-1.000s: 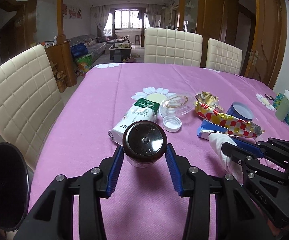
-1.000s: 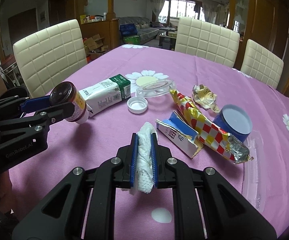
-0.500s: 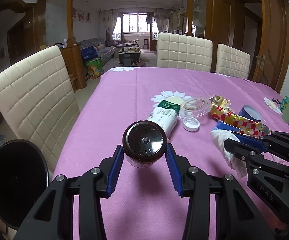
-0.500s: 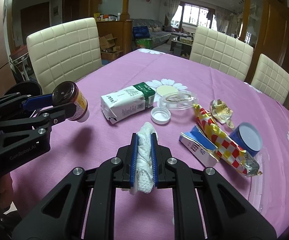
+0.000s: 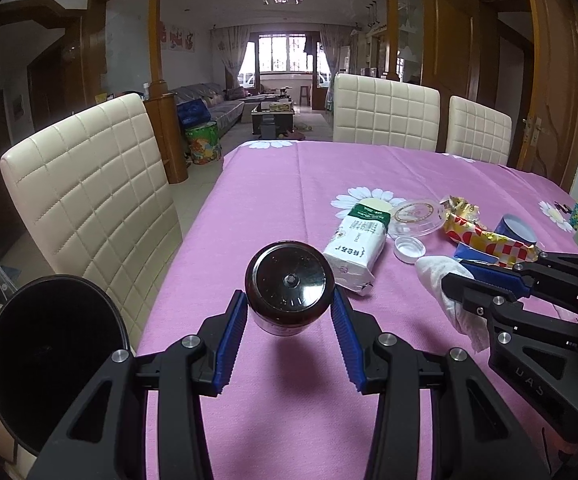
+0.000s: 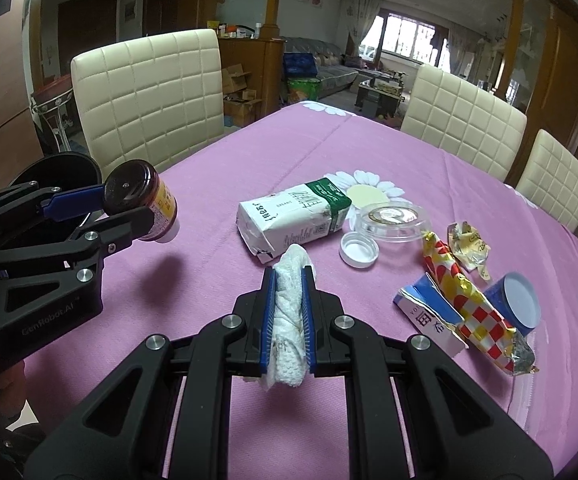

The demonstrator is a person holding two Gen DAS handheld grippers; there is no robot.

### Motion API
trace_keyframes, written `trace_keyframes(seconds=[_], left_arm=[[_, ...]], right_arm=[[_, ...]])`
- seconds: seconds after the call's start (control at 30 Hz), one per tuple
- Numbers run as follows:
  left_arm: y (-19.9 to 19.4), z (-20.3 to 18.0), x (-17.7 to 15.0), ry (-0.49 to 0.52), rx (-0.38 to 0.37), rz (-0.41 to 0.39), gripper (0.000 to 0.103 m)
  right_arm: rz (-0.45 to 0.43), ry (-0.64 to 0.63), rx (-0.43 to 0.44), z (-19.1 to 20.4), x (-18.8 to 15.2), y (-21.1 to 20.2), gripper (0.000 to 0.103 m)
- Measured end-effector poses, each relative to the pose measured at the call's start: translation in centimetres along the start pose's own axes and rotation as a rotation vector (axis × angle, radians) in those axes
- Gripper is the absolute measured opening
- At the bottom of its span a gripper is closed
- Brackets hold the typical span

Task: Collect trash
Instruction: 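Carry the bottle and tissue to the bin and release both inside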

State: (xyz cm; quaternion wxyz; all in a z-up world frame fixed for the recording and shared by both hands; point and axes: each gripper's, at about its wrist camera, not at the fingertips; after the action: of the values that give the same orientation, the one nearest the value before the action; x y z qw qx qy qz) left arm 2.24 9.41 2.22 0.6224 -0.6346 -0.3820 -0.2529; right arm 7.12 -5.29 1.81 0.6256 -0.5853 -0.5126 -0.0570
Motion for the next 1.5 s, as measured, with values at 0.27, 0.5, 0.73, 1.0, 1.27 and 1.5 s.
trace_keyframes(seconds=[0.27,0.5,0.73,1.0,1.27,1.5], left_arm=[[-1.0,2.9,0.6,-0.047,0.054,-0.039,0.043],[-2.0,6.0,0.5,-0.09,0.111,-0.065,0.043],[-2.8,9.2,0.0,-0.123,0.183,-0.082,0.043],[-3.5,14.0,-0.6,-0.196,0.273,-0.084,0.043],[-3.5,16.7,-1.4,-0.243,0.346,-0.063,0.061],[-4.5,18.1,-1.8,-0.276,0.39,-0.103,0.081]], right_arm=[[-0.017,-0.051,0.021,2.2,1.7,0.3,0.014],[-0.029,-0.109,0.056,5.2,3.5,0.8,0.014],[-0.05,-0.184,0.096,8.9,5.1,1.2,0.014],[-0.05,-0.245,0.132,12.1,6.0,2.1,0.014],[-0.047,-0.28,0.157,14.4,6.5,2.7,0.014],[-0.049,-0.3,0.182,15.5,7.0,3.0,0.014]])
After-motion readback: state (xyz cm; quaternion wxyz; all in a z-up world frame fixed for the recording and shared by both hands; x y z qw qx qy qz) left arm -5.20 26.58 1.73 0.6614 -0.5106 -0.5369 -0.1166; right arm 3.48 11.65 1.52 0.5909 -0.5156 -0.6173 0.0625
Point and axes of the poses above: each gripper's, at about its wrist camera, not at the fingertips, and y roughly the way its jaws point, z to its left, x to its top, and after that the axes turned 8 degrees about -y, right-handed
